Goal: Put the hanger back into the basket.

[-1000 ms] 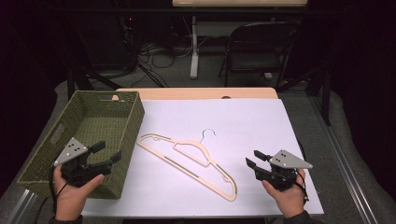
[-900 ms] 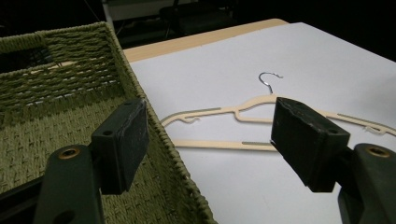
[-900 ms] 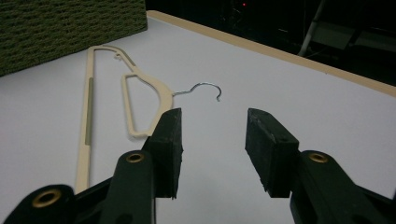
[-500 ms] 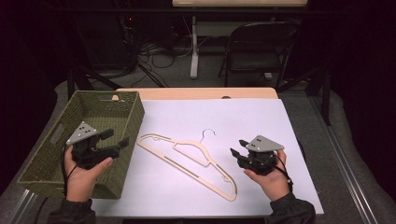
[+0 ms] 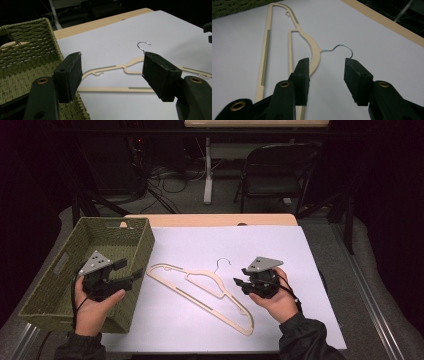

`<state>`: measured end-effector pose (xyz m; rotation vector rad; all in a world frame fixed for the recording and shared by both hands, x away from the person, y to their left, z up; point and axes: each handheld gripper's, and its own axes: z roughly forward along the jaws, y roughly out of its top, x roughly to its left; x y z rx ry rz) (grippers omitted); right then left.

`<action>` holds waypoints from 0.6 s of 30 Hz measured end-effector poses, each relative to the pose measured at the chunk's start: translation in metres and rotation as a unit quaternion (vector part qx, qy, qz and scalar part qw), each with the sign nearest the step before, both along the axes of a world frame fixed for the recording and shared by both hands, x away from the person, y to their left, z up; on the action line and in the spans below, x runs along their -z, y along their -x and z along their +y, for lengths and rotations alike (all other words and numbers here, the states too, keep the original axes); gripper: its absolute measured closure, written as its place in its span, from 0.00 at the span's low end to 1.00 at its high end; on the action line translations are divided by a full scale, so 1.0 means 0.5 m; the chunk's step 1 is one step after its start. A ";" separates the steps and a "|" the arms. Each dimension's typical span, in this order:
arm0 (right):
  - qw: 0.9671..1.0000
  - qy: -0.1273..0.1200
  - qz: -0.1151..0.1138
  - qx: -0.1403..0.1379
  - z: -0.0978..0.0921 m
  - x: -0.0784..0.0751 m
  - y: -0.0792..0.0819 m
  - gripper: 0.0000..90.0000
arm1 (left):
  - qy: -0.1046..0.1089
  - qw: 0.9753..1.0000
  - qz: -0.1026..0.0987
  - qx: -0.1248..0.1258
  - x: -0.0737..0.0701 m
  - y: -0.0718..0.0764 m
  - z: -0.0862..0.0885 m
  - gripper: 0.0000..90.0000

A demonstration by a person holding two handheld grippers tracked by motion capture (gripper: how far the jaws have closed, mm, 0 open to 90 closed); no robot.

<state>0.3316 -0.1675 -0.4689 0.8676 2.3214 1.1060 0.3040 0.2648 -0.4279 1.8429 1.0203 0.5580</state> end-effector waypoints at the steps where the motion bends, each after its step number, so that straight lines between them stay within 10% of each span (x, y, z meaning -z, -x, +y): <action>1: 1.000 0.007 0.002 -0.001 0.003 -0.001 -0.002 0.62 | 0.000 1.000 -0.001 0.000 -0.001 0.003 0.001 0.36; 18: 0.991 0.084 0.092 -0.040 0.046 0.005 -0.055 0.64 | -0.005 1.000 0.004 0.008 0.009 0.011 0.007 0.38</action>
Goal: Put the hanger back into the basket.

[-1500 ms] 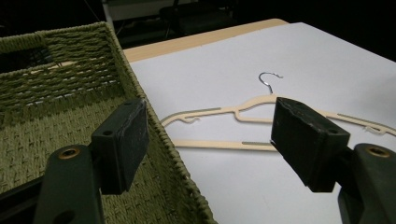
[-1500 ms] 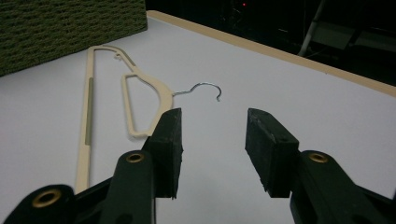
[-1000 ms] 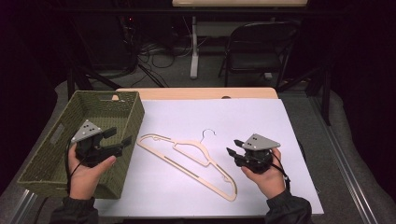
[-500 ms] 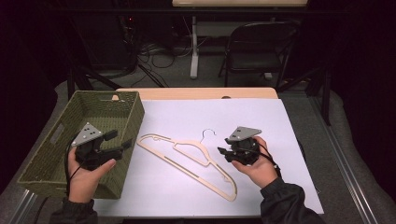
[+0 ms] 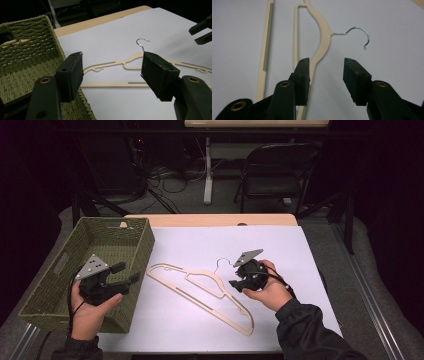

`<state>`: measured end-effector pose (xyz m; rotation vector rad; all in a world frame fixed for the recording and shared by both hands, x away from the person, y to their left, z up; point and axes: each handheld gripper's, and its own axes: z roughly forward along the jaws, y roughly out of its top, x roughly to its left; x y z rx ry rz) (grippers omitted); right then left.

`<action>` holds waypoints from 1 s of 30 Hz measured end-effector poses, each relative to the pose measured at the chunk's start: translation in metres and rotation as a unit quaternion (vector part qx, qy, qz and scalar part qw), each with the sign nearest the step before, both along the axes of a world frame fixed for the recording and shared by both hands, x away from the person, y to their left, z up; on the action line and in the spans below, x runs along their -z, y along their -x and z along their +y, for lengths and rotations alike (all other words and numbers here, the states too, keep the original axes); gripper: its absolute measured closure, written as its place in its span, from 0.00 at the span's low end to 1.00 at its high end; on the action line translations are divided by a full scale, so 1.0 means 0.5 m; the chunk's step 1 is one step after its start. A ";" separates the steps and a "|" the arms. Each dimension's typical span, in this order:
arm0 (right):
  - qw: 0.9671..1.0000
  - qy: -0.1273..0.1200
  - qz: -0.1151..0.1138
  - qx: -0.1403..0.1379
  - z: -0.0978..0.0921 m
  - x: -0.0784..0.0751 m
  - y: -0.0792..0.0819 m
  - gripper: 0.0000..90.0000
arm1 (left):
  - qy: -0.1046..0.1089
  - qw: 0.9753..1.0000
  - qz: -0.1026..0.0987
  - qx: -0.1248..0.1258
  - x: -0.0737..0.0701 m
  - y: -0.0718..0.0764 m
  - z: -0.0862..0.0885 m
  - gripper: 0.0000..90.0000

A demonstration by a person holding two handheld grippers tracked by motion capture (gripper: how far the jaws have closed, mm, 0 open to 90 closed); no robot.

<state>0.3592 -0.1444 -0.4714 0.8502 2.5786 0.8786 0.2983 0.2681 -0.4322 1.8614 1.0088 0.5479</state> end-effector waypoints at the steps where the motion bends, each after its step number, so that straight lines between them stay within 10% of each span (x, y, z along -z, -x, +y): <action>1: 1.000 0.006 0.007 -0.005 0.004 0.004 -0.003 0.65 | -0.001 1.000 0.001 0.000 0.000 0.000 0.000 0.38; 30: 0.990 0.096 0.091 -0.046 0.098 0.021 -0.075 0.74 | 0.000 1.000 0.005 -0.007 0.002 -0.002 0.011 0.38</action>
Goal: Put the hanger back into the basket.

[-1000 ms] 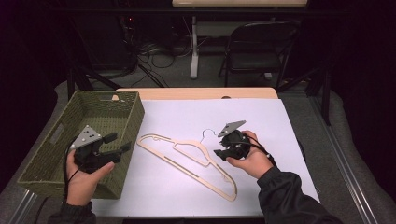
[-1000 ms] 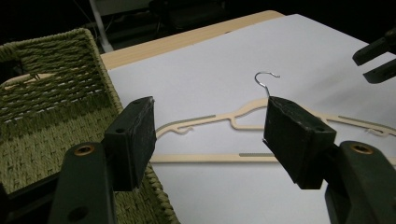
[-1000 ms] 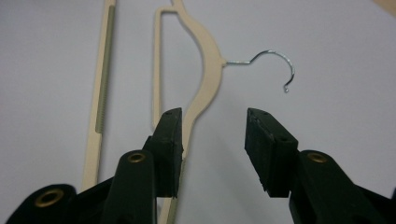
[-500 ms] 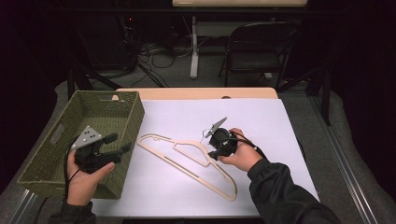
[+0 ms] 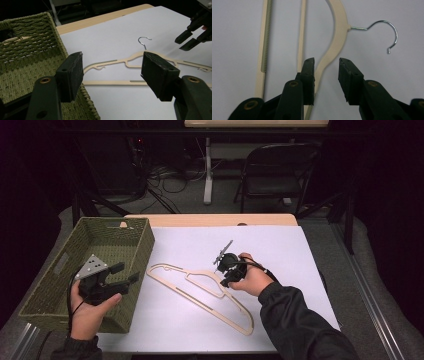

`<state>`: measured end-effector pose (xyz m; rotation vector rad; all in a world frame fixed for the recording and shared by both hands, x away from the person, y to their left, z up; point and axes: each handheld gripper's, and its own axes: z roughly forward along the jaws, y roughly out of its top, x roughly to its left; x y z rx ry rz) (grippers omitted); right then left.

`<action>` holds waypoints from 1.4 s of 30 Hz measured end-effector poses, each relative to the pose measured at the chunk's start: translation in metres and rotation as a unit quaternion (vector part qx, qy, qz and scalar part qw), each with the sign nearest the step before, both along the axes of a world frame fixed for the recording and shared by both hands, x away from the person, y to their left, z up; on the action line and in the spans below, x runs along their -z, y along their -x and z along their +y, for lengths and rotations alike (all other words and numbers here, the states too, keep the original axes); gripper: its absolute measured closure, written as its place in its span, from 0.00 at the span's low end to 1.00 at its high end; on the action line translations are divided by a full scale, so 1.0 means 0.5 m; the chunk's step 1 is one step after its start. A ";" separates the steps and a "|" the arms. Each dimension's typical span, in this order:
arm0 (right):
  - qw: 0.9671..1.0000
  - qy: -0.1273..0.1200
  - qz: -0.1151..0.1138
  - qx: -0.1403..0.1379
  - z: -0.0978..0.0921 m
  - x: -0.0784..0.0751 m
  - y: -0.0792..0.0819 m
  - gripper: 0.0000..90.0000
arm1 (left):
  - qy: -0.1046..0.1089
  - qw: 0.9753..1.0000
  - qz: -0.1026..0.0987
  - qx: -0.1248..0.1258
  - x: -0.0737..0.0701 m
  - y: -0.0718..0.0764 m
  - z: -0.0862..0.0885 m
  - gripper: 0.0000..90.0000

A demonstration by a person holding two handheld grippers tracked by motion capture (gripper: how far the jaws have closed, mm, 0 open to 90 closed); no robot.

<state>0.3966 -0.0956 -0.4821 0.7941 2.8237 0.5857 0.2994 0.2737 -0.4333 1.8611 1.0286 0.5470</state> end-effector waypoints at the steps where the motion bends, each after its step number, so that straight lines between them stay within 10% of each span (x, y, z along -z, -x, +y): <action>1: 1.000 0.000 0.000 0.000 0.000 0.000 0.000 0.74 | 0.000 1.000 0.000 0.000 0.000 0.000 0.000 0.38; 30: 0.996 0.072 0.040 -0.033 0.092 0.077 -0.009 0.78 | 0.003 1.000 0.004 -0.007 0.003 -0.002 0.010 0.38; 42: 0.996 0.060 0.061 -0.033 0.096 0.087 -0.010 0.81 | 0.003 1.000 0.006 -0.006 0.004 -0.003 0.009 0.38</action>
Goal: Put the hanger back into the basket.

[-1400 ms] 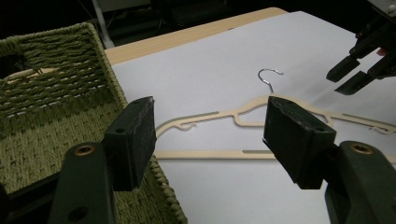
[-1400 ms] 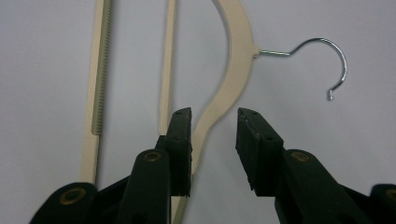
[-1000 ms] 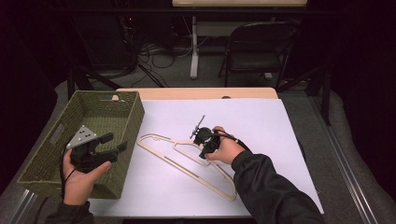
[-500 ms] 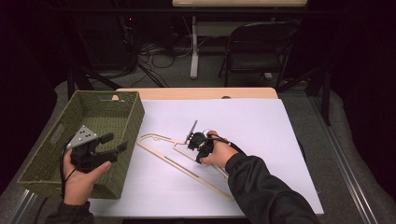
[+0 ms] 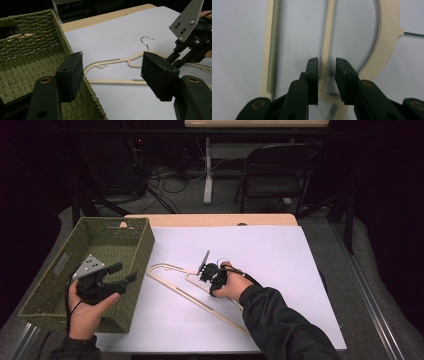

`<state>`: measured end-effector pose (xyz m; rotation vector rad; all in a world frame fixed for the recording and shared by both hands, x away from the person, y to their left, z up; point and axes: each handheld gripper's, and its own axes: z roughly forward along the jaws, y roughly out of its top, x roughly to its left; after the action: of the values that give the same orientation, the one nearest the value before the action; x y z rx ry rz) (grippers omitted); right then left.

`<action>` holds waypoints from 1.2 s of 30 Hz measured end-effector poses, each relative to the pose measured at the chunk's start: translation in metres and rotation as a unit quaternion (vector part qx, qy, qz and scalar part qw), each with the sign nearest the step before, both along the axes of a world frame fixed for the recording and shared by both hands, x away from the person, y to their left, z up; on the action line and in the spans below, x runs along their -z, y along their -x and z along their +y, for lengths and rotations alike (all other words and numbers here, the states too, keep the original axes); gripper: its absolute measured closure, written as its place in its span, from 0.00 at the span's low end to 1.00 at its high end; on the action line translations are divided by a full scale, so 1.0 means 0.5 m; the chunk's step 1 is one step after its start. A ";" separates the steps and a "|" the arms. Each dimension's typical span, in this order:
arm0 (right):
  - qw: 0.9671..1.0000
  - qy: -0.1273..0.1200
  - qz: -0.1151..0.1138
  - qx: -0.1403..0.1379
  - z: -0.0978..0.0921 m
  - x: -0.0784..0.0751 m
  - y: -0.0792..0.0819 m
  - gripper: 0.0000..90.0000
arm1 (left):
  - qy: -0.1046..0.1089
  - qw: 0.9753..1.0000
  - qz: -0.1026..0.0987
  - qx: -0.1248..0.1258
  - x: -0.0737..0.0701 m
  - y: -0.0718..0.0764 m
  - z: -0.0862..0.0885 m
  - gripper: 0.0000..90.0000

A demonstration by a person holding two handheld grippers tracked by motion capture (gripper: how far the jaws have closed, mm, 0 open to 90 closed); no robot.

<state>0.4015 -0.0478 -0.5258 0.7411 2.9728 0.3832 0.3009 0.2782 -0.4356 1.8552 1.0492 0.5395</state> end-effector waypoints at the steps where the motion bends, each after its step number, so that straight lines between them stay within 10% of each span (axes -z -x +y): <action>1: 1.000 0.002 -0.002 -0.002 0.001 0.000 0.000 0.81 | 0.000 1.000 0.000 0.000 0.000 0.000 0.000 0.38; 36: 0.999 0.019 0.018 0.026 0.005 0.002 -0.001 0.95 | 0.002 1.000 0.001 0.000 0.002 -0.002 0.000 0.38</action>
<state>0.4021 -0.0451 -0.5268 0.8285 2.9770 0.3140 0.3018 0.2783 -0.4368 1.8521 1.0520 0.5344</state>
